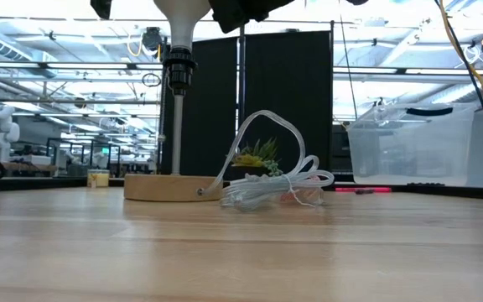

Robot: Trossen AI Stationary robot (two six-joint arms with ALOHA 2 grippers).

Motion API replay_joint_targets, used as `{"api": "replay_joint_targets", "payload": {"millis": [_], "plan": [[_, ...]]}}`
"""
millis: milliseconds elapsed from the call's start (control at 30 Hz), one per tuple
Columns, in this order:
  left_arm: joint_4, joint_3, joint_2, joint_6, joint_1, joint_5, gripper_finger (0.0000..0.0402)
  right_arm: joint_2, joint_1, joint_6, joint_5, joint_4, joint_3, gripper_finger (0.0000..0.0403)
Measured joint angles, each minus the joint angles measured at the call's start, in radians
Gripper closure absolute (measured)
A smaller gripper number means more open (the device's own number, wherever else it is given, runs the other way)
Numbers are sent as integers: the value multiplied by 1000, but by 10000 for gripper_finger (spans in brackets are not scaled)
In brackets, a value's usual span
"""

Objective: Screw lightbulb
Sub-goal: Insert the lightbulb into the lamp

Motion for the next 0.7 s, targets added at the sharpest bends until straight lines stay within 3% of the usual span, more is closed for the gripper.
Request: {"api": "replay_joint_targets", "payload": {"millis": [300,700], "plan": [[4,0,-2,22,4,-106,401,0,47,-117,20,11,0,403],[17,0,8,-85,125,-120,401,0,134,-144,20,-2,0,403]]}}
